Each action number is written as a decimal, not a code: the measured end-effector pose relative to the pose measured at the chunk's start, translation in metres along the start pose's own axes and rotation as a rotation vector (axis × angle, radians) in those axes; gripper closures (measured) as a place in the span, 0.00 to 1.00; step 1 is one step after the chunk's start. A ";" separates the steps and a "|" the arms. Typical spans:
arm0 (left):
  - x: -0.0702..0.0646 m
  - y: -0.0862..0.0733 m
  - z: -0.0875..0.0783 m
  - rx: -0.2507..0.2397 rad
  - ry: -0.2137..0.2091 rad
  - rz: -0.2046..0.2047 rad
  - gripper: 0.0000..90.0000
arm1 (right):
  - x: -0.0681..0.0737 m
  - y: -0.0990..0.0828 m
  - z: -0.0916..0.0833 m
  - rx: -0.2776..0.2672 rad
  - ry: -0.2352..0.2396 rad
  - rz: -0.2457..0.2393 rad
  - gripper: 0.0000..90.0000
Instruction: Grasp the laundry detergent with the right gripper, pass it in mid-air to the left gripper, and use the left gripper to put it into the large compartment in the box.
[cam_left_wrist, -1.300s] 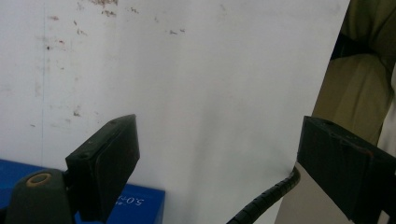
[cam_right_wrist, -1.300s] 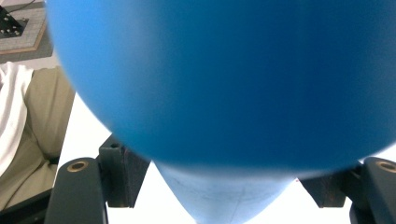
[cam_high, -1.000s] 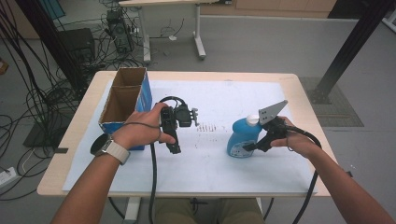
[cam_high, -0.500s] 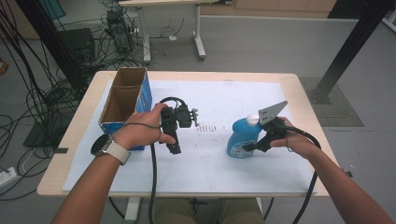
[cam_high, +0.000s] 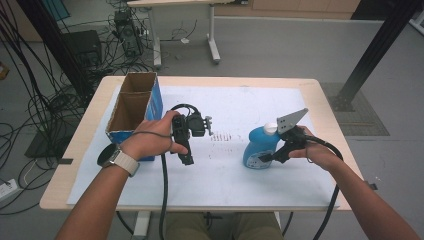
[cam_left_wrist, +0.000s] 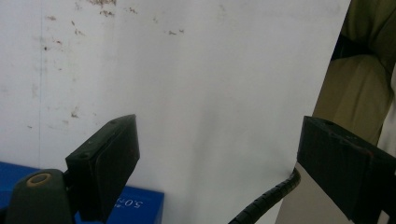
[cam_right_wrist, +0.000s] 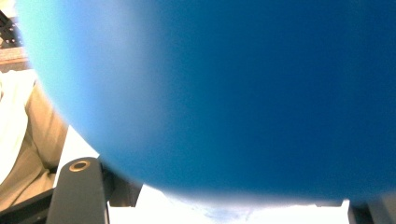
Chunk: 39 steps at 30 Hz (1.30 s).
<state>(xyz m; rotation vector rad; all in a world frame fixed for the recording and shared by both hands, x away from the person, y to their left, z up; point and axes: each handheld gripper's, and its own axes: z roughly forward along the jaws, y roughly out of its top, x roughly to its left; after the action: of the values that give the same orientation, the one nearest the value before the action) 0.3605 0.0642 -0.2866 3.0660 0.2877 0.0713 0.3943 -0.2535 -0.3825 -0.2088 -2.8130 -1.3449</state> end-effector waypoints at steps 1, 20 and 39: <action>0.000 0.000 0.000 0.001 0.000 0.001 0.15 | 0.000 0.000 0.000 0.000 0.000 0.000 0.31; 0.000 0.000 0.001 -0.001 0.000 0.000 0.15 | 0.000 -0.002 0.001 -0.018 -0.001 0.000 0.32; 0.000 0.000 0.001 -0.001 0.000 -0.002 0.15 | 0.000 -0.006 0.004 -0.036 0.004 0.004 0.34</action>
<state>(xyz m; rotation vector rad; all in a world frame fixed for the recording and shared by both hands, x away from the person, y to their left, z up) 0.3605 0.0641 -0.2877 3.0651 0.2902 0.0711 0.3935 -0.2541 -0.3893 -0.2116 -2.7853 -1.3939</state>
